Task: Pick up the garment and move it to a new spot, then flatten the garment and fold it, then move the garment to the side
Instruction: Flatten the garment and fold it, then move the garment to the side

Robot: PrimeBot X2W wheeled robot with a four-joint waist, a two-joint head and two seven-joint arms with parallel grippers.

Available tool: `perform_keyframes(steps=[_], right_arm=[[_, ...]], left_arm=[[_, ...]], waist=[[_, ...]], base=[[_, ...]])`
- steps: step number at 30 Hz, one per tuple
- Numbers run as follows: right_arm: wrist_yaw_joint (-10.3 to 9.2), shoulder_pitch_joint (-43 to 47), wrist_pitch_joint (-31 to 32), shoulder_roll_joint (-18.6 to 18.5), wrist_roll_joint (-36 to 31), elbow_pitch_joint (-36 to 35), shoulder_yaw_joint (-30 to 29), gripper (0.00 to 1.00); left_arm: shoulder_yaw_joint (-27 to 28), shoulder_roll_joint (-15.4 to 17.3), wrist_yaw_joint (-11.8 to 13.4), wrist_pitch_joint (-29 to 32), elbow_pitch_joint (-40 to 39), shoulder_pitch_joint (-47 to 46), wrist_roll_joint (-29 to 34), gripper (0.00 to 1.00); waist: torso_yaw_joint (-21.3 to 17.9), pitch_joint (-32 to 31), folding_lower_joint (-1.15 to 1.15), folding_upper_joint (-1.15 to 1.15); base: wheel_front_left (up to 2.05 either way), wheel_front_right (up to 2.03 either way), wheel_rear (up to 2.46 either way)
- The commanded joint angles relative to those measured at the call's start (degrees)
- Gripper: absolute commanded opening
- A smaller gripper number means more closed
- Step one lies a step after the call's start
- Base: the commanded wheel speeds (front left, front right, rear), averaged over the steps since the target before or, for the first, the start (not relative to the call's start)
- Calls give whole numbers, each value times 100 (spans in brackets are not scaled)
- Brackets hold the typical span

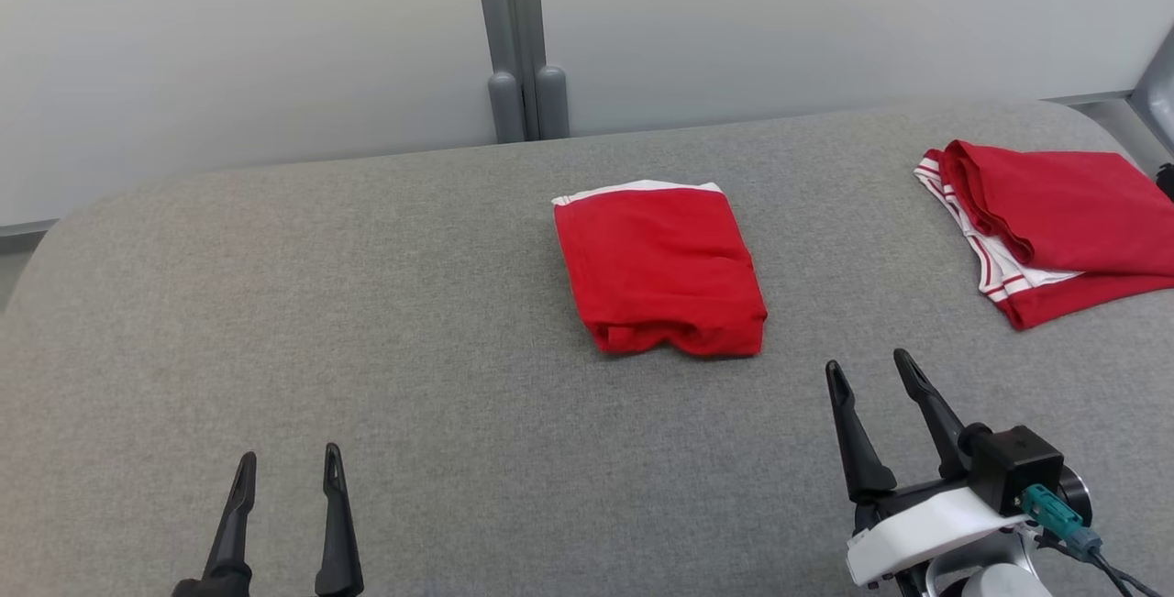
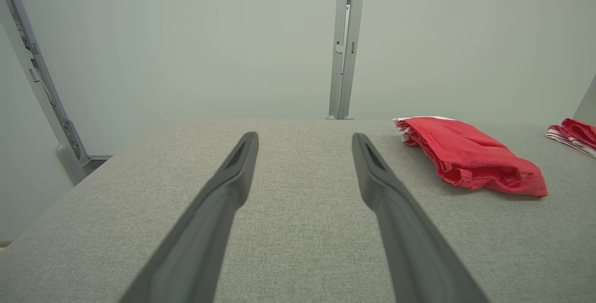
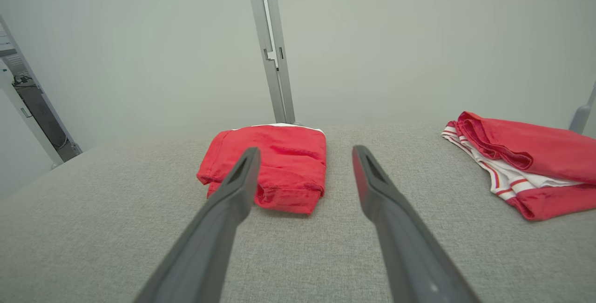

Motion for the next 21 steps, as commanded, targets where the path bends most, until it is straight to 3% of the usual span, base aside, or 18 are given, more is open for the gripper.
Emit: perform_keyframes(steps=[1, 21], right_arm=[[-10, 95, -23, 9, 23, 9, -34, 100], [-10, 135, -24, 83, 11, 53, -120, 100]], left_arm=[[14, 12, -20, -14, 24, 88, 21, 100], [-38, 12, -38, -14, 105, 104, 37, 100]], waist=[[55, -42, 0, 0], [212, -37, 0, 0]], base=[[0, 0, 0], [0, 0, 0]])
